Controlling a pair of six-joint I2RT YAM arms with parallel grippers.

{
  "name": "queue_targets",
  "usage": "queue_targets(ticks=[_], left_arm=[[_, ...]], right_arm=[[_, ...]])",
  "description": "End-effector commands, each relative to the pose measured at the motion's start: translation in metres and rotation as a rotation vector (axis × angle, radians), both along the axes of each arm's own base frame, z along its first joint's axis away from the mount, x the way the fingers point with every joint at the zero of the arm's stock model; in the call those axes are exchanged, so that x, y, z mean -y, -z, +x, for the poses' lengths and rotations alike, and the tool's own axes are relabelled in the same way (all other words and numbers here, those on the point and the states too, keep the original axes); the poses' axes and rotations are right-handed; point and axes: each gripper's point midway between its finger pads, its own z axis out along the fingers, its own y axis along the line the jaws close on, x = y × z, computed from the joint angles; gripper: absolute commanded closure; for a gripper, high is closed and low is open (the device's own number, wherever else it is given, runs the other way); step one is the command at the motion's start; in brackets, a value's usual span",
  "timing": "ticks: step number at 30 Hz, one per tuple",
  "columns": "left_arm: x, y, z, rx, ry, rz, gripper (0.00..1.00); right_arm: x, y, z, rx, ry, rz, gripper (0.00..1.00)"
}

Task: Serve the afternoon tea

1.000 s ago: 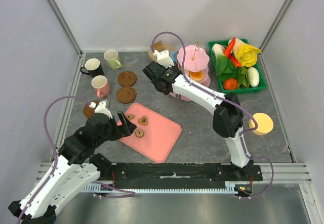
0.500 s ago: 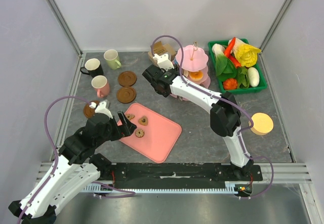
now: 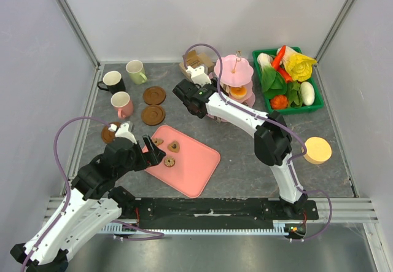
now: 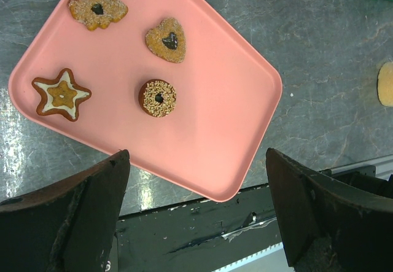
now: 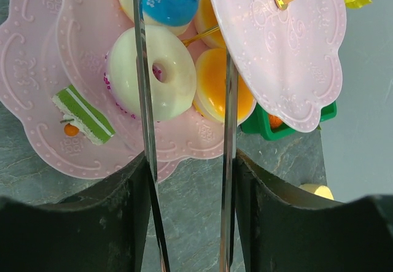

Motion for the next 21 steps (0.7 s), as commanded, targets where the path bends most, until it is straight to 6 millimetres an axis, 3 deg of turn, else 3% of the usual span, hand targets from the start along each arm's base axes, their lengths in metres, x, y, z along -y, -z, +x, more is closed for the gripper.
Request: queue_targets(ticks=[1,7,13,21], left_arm=[[0.006,-0.008,0.004,0.034,0.016,-0.026,0.03],[0.006,-0.009,0.004,0.037,0.016,-0.030,0.03],[0.006,-0.010,0.003,0.039,0.019,-0.032,0.03],[0.006,-0.010,0.003,0.042,0.019,-0.036,0.03]], right_arm=[[0.004,-0.016,0.003,0.062,0.032,0.030,0.42],[-0.007,-0.017,0.005,0.052,-0.013,0.090,0.44],[-0.033,-0.015,0.001,0.026,-0.115,0.181,0.46],[-0.059,-0.034,-0.011,0.045,-0.260,0.225,0.46]])
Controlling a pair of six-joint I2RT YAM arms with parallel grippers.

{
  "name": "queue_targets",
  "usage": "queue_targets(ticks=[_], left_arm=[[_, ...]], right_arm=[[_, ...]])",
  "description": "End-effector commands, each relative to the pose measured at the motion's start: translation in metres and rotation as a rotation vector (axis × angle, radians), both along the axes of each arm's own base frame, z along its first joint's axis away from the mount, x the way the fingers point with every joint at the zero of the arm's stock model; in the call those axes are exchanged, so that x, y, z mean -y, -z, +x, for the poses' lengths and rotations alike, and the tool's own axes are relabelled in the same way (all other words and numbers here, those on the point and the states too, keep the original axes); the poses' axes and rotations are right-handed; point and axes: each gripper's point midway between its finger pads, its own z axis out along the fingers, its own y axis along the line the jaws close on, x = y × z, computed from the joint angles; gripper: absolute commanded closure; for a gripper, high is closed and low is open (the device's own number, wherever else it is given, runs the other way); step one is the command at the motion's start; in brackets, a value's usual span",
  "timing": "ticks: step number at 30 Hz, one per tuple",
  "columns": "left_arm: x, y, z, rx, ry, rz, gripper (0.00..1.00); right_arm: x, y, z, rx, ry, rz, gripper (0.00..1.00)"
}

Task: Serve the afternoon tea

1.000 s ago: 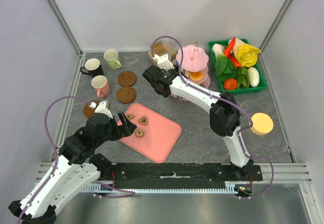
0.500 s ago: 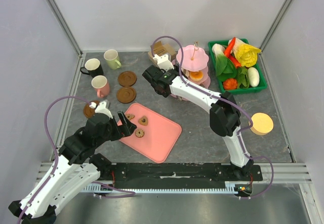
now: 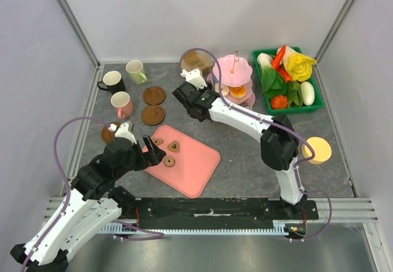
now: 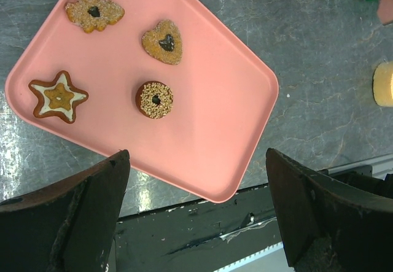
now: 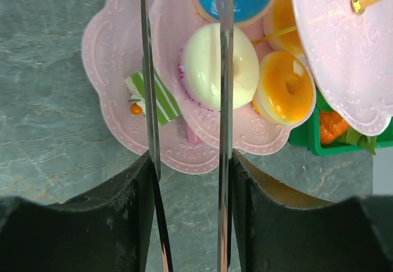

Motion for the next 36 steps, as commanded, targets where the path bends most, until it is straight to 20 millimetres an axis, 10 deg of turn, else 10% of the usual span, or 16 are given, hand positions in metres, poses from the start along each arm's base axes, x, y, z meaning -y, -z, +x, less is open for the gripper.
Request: queue_targets(ticks=[1,13,28,36], left_arm=[[0.004,-0.008,0.003,0.035,0.014,-0.028,0.03],[0.004,-0.014,0.000,0.052,0.024,-0.038,0.03],[-0.006,-0.030,0.000,0.093,0.002,-0.014,0.03],[-0.006,-0.024,0.002,0.081,-0.002,0.003,0.03]], right_arm=[[-0.025,-0.050,-0.006,0.103,-0.111,0.090,0.46],[-0.051,-0.055,-0.051,-0.010,-0.303,0.292,0.46],[-0.058,0.007,-0.235,-0.426,-0.710,0.555,0.44],[-0.073,0.042,-0.267,-0.474,-0.767,0.434,0.43]])
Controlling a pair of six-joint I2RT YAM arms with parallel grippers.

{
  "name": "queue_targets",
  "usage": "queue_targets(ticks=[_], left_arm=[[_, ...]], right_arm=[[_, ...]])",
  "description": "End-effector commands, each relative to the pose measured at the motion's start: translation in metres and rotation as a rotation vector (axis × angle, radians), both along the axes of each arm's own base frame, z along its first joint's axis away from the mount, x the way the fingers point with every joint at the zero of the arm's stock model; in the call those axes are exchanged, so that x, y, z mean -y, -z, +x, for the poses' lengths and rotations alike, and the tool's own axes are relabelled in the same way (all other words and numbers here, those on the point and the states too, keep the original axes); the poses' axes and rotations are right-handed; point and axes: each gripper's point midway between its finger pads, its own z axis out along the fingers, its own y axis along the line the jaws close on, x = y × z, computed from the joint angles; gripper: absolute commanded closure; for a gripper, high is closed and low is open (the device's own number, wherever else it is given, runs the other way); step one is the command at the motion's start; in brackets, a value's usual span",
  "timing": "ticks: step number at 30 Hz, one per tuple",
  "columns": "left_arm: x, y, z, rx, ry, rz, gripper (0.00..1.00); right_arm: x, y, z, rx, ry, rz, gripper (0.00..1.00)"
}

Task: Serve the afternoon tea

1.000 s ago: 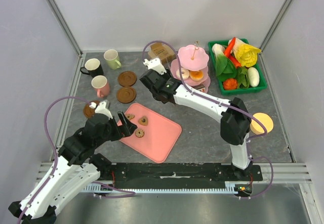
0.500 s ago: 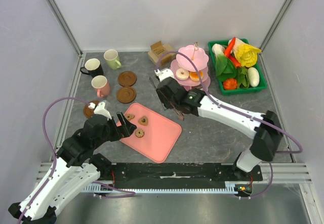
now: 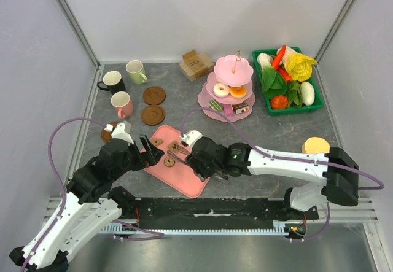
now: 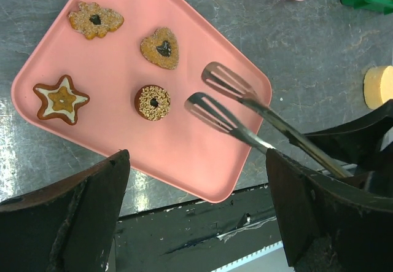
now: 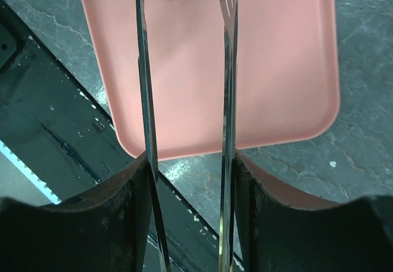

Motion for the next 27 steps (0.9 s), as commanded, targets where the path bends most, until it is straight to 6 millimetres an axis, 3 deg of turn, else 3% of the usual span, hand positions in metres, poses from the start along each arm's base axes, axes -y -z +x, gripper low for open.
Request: queue_targets(ticks=[1,6,17,27], left_arm=[[-0.002,-0.010,0.004,0.043,0.009,0.020,0.03],[-0.001,-0.012,0.004,0.054,0.014,0.012,0.02],[-0.001,-0.011,0.004,0.054,0.014,0.012,0.02],[-0.003,-0.011,0.004,0.060,0.007,0.009,0.02]], right_arm=[[-0.021,0.004,-0.006,0.035,-0.039,0.008,0.43],[-0.028,0.012,-0.019,0.085,-0.099,-0.048,0.39],[-0.031,0.033,-0.007,0.161,-0.048,-0.201,0.38],[-0.038,0.035,-0.007,0.260,-0.073,-0.321,0.38]])
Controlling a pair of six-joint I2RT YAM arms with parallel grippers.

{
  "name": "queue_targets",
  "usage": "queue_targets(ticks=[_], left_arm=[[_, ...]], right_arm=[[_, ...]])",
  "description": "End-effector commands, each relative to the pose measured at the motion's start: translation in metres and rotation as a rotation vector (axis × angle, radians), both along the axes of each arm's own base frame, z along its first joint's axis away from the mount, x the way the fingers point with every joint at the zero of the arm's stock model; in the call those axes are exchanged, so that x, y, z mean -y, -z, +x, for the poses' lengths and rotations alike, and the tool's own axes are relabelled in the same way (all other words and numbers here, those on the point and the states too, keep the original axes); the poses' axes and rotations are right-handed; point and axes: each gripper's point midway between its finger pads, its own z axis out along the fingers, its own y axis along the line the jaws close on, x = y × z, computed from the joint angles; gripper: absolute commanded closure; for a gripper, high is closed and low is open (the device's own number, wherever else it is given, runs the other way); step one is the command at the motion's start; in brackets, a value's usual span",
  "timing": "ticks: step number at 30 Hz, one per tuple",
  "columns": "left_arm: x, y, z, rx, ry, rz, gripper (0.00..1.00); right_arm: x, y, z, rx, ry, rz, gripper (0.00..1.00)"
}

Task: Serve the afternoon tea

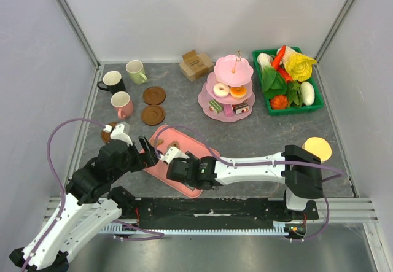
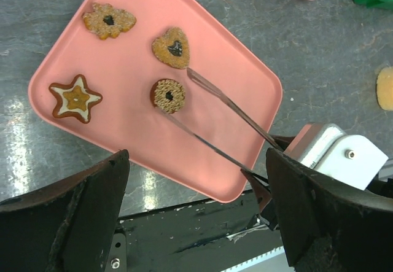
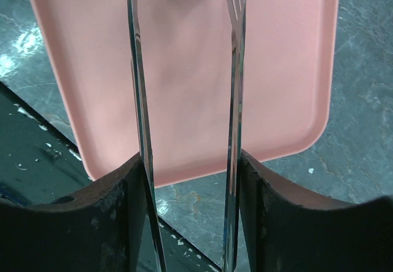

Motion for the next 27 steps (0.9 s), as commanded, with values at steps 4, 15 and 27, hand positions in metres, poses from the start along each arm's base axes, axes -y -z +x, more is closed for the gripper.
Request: queue_targets(ticks=[4,15,27], left_arm=[[0.000,-0.015,0.005,0.063,0.001,-0.018,0.02],[-0.005,-0.016,0.005,0.069,-0.029,-0.018,0.02],[-0.006,-0.016,0.006,0.071,-0.036,-0.019,0.02]], right_arm=[[-0.014,-0.009,0.004,0.086,-0.027,-0.050,0.38],[-0.021,0.003,-0.001,0.039,-0.021,-0.033,0.42],[-0.019,-0.009,0.009,0.072,0.023,-0.023,0.50]])
